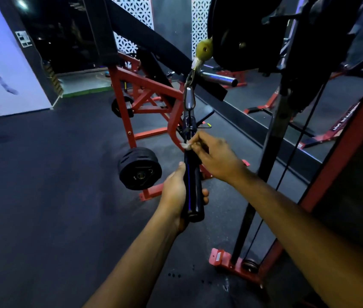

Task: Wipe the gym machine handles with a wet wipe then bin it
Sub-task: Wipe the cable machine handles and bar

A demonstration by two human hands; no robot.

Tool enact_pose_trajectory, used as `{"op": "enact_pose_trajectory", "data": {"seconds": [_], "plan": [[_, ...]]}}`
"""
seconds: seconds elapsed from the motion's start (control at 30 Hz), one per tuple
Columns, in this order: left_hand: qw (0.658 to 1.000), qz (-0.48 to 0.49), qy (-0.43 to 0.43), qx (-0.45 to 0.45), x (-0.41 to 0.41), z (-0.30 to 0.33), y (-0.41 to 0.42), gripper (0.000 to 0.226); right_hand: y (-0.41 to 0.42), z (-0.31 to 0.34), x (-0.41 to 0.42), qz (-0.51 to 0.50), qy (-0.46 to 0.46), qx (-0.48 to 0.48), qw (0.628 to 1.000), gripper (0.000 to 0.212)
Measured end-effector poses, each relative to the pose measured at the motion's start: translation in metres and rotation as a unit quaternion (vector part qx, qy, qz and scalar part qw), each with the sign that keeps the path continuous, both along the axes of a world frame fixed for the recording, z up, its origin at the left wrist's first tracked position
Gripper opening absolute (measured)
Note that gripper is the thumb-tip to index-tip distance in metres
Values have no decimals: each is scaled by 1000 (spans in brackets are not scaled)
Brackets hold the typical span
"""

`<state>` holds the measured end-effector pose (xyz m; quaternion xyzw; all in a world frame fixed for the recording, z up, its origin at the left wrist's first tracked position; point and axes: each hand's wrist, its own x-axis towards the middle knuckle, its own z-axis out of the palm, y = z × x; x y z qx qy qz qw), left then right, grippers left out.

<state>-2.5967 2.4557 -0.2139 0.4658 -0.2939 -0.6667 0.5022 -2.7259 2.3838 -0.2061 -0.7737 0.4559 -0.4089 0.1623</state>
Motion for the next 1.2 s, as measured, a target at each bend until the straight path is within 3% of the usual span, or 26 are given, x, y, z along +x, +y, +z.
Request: {"op": "enact_pose_trajectory", "data": {"seconds": [0.1, 0.27, 0.37, 0.47, 0.57, 0.67, 0.8, 0.97, 1.07, 1.2], "plan": [[1000, -17, -5, -2, 9, -1, 1, 56, 16, -9, -11, 43, 20, 1, 999, 8], [1000, -26, 4, -1, 11, 0, 3, 53, -1, -11, 4, -66, -33, 7, 997, 5], [999, -35, 7, 8, 17, 2, 4, 54, 21, -14, 11, -15, -15, -50, 999, 8], [999, -45, -4, 6, 22, -1, 5, 61, 36, -22, 0, 36, -6, -10, 999, 8], [999, -45, -8, -5, 23, -4, 6, 64, 29, -21, 0, 5, -36, 30, 999, 6], [999, -43, -4, -10, 24, -3, 7, 57, 30, -19, 16, -42, -51, 11, 998, 8], [998, -61, -10, -10, 29, 1, 10, 52, 53, -22, 14, 24, -11, -26, 999, 8], [997, -57, -46, -15, 27, -2, 14, 53, 51, -19, 14, -41, -38, 30, 998, 6], [995, -32, -92, -13, 28, -2, 15, 45, 66, -19, 17, 5, -10, 13, 1000, 4], [996, -22, -83, -23, 26, -4, 15, 47, 67, -8, 10, 0, -105, 164, 981, 12]]}}
